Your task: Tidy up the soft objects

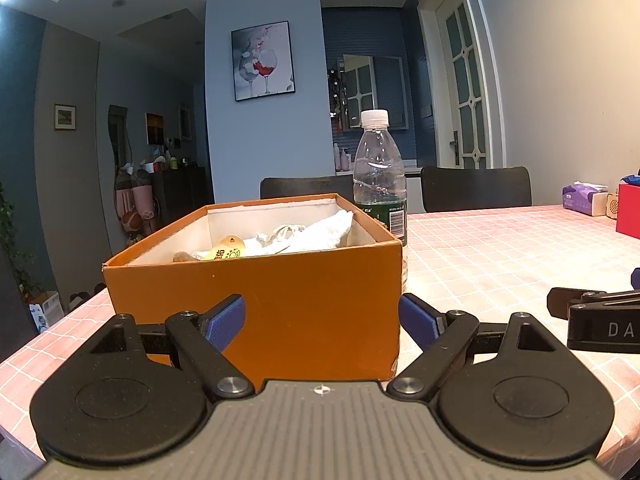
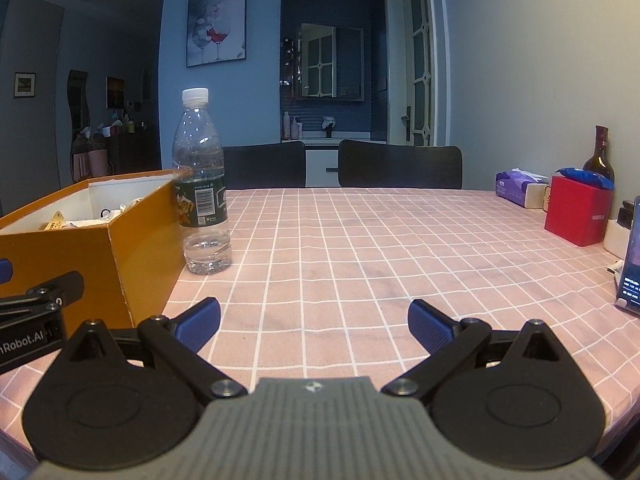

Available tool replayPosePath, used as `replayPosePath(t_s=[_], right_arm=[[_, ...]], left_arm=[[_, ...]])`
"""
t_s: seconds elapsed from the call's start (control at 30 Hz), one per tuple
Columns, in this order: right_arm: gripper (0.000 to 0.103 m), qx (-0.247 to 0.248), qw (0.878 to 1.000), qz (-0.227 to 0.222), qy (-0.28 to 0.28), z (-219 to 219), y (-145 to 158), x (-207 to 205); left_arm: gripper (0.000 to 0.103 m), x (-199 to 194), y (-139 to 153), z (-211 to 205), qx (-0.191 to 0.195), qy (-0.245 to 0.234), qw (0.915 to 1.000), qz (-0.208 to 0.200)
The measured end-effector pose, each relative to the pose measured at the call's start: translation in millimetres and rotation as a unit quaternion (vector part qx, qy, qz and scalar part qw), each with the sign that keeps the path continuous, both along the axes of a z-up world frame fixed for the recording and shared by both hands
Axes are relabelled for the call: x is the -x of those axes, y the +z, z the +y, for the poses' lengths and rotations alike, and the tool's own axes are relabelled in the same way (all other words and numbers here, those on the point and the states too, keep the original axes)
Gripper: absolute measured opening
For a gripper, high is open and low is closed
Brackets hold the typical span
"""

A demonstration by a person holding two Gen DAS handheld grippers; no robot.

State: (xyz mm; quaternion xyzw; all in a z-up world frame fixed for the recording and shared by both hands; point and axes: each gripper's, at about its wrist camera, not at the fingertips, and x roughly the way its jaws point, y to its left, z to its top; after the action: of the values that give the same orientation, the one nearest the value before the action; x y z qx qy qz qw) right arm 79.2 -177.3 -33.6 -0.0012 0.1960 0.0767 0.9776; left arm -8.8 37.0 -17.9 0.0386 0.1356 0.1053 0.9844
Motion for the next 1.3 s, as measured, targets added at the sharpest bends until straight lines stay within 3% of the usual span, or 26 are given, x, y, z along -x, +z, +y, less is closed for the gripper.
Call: replayPosePath(t_s=[1.3], right_arm=[[0.098, -0.006, 1.000, 0.007, 0.002, -1.7, -2.5, -3.4]], left_arm=[[0.101, -5.0, 1.5, -2.1, 0.001, -0.005, 0.9999, 0.009]])
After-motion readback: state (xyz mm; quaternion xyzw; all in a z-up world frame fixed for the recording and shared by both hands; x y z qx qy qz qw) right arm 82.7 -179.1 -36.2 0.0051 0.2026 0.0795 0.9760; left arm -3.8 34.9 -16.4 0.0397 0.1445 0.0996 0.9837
